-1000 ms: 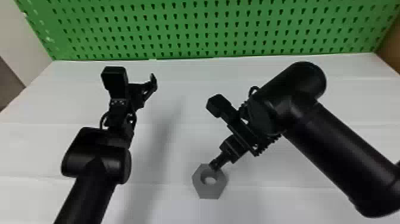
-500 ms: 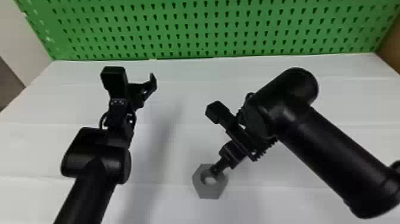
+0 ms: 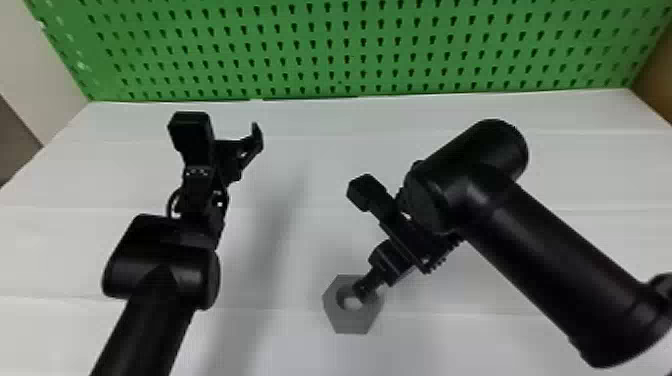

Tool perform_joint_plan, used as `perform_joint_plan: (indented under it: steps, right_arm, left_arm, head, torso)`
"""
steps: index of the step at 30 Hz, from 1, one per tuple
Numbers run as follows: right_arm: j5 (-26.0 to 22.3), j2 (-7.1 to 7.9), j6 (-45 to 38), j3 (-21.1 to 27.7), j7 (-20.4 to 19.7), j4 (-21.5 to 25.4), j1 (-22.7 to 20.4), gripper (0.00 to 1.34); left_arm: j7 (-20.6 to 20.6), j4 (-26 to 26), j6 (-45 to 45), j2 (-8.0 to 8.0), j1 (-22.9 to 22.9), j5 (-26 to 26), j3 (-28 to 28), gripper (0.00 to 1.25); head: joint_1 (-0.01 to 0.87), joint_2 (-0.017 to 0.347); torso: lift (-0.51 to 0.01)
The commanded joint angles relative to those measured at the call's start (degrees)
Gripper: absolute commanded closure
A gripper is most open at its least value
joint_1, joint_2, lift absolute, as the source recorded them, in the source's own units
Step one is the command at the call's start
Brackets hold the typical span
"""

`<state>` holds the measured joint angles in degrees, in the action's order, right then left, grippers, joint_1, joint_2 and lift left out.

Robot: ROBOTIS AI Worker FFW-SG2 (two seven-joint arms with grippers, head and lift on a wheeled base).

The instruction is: Pick up the hex nut

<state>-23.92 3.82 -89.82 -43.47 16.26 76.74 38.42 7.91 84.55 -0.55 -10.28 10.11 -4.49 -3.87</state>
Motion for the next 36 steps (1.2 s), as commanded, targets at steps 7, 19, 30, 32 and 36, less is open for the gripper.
perform_joint_plan:
  steps: [7, 19, 30, 32, 36]
  right_arm:
    - [0.27, -0.84, -0.26, 0.84, 0.0, -2.21, -0.36, 0.12]
    - [0.54, -1.54, 2.72, 1.37, 0.0, -3.44, -0.62, 0.14]
    - [1.59, -2.15, 3.69, 2.33, 0.09, -4.84, -0.27, 0.33]
    - [1.59, -2.15, 3.51, 2.33, 0.09, -5.28, -0.27, 0.69]
    - [2.65, -2.42, 3.69, 2.25, 0.09, -5.28, -0.27, 1.07]
  left_arm:
    - [0.0, 0.0, 0.2, 0.0, 0.09, -0.17, 0.0, 0.09]
    - [0.0, 0.0, 0.2, 0.0, 0.09, -0.17, 0.09, 0.09]
    - [0.0, 0.0, 0.29, 0.0, 0.18, -0.17, 0.0, 0.09]
    - [0.0, 0.0, 0.29, 0.0, 0.18, -0.26, 0.17, 0.09]
    - [0.0, 0.0, 0.38, 0.0, 0.09, -0.26, 0.26, 0.09]
  head:
    - [0.785, 0.149]
    - [0.785, 0.149]
    - [0.785, 0.149]
    - [0.785, 0.149]
    - [0.785, 0.149]
  torso:
    - [-0.083]
    - [-0.083]
    - [-0.083]
    - [-0.083]
    - [-0.083]
